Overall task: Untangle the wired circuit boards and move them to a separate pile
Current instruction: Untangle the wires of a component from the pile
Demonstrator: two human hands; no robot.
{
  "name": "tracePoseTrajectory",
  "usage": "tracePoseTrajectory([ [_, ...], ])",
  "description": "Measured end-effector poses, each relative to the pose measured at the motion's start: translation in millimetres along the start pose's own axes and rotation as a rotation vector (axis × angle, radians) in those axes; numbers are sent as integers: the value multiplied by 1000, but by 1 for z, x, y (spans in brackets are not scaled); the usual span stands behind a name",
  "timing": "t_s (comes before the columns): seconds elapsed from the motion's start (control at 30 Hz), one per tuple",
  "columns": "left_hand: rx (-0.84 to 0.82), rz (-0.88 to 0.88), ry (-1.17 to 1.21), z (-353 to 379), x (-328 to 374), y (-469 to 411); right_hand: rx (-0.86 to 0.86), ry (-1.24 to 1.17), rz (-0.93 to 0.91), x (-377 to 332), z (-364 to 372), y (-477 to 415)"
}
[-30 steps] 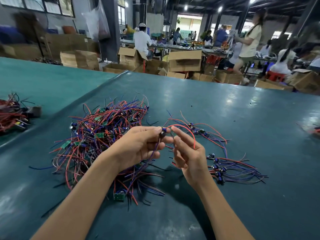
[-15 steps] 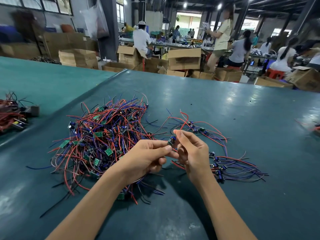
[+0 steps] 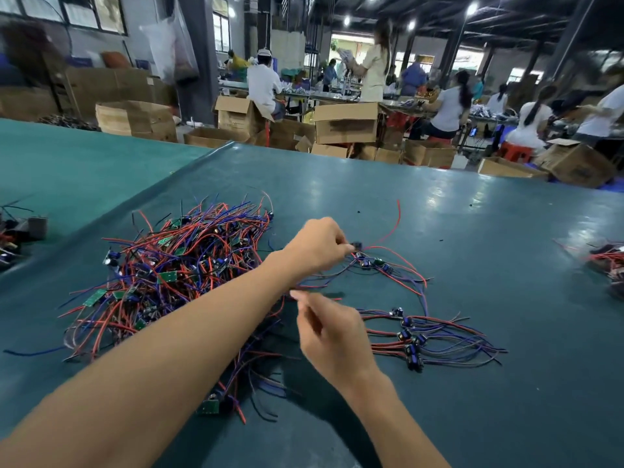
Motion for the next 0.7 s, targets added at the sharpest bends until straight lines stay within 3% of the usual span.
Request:
tracePoseTrajectory([
  [0.1,-113,-21,-40,21,8,-16,-191,43,-272,-28,13,9],
  [0.23,-155,-56,-21,44,7,-21,-350,105,-325,-31,24,16],
  [0.37,43,-49,76,35,-12,-14,-434,23,-314,-29,29,21],
  [0.47,170,56,81,8,-23,7,-480,-15,-292,-33,30,24],
  [0.57,166,173,-132,-22,-43,34,-494,-20,-251,-33,33,22],
  [0.63,161,169,-381,-40,-62,58,-477,-39,-226,-36,36,19],
  [0.7,281,104,-533,-61,-77,87,-463,-41,-227,-39,37,18],
])
Point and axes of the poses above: each hand's wrist, its own y-axis away from the middle knuckle, its own z-axis out of the palm, x = y × z, the point moved 5 cm from there along -y, towards the middle knuckle
